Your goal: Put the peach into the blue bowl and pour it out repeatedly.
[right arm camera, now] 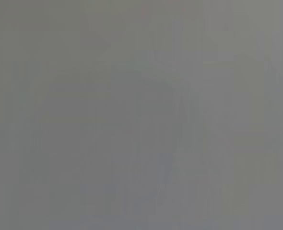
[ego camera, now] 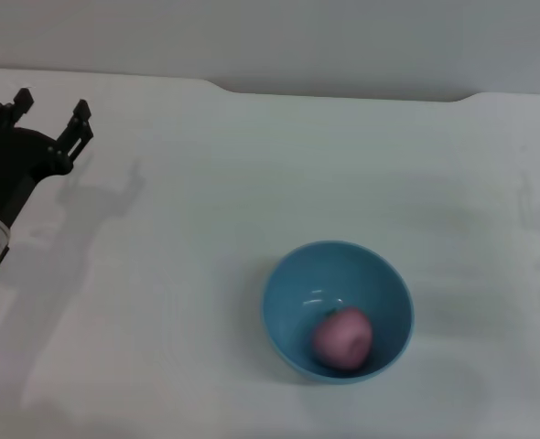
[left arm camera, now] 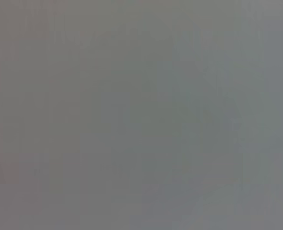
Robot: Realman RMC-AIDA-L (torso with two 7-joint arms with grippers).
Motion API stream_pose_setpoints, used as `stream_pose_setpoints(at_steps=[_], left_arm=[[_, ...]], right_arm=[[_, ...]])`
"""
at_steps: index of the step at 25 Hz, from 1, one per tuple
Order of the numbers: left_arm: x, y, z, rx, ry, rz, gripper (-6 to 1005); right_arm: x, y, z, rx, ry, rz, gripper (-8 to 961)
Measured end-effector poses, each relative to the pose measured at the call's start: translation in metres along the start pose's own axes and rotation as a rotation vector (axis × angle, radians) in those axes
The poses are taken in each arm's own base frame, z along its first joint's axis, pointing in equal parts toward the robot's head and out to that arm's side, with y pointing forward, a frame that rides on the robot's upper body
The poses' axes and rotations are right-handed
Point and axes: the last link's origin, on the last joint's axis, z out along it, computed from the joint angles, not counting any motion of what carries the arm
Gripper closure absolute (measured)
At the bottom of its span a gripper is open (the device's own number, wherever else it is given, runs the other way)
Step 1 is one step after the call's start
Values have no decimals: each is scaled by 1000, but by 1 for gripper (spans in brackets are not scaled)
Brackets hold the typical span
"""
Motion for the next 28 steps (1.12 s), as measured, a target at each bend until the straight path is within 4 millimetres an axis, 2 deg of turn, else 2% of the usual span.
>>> stream_pose_setpoints(at_steps=[4,28], left_arm=[[-2,5,-3,-1,3,-16,243],[-4,6,-4,3,-2,-21,243]], right_arm=[[0,-2,-1,4,0,51,507],[-2,-2,3,0,-9,88,507]])
